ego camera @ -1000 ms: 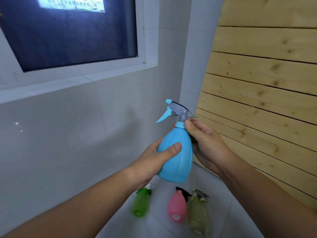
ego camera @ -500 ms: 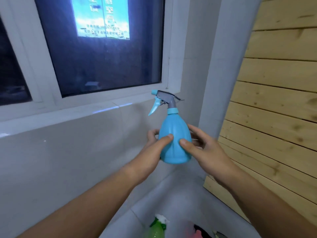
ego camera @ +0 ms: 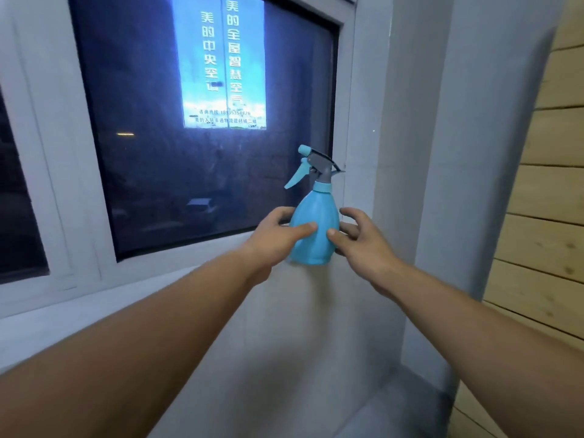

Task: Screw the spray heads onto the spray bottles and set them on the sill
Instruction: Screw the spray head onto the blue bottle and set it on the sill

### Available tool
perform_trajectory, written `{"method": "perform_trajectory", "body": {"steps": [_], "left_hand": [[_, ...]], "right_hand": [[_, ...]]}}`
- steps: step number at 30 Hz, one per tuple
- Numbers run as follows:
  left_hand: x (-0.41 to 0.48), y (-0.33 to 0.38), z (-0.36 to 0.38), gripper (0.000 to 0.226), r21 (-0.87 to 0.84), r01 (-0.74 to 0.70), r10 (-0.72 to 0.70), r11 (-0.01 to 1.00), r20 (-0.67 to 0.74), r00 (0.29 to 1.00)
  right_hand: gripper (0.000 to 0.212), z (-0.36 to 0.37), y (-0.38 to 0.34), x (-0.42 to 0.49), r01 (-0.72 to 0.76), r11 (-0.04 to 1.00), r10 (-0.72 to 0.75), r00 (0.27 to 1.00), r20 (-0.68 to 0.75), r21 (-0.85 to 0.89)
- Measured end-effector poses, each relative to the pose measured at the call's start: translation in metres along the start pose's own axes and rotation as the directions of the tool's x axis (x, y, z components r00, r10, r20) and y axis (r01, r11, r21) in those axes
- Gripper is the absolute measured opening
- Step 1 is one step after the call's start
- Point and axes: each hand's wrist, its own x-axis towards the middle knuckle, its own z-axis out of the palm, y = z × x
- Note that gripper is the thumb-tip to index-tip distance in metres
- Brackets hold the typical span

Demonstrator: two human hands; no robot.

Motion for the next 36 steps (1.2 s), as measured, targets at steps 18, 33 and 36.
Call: {"method": "perform_trajectory", "body": {"steps": [18,33,36], "left_hand": [[0.072,-0.031,-0.010,0.058,0.118,0.027,-0.009,0.993,-0.154,0.988],[0.037,-0.015,-0.014,0.081,0.148,0.109,-0.053,0.983,-0.339,0.939],[0.000,-0.008,-0.004,0.063,0.036,0.030,-0.017,0.999,-0.312,0.950]], "right_hand": [[0.047,0.029,0.045,0.089,0.047,0.977,-0.055,0.998,-0.034,-0.210],[0.052,0.003,0.051,0.062,0.020,0.966,-0.056,0.989,-0.135,-0.259],[0.043,-0.014,0.052,0.028,-0.004,0.962,-0.038,0.988,-0.148,-0.274]]}}
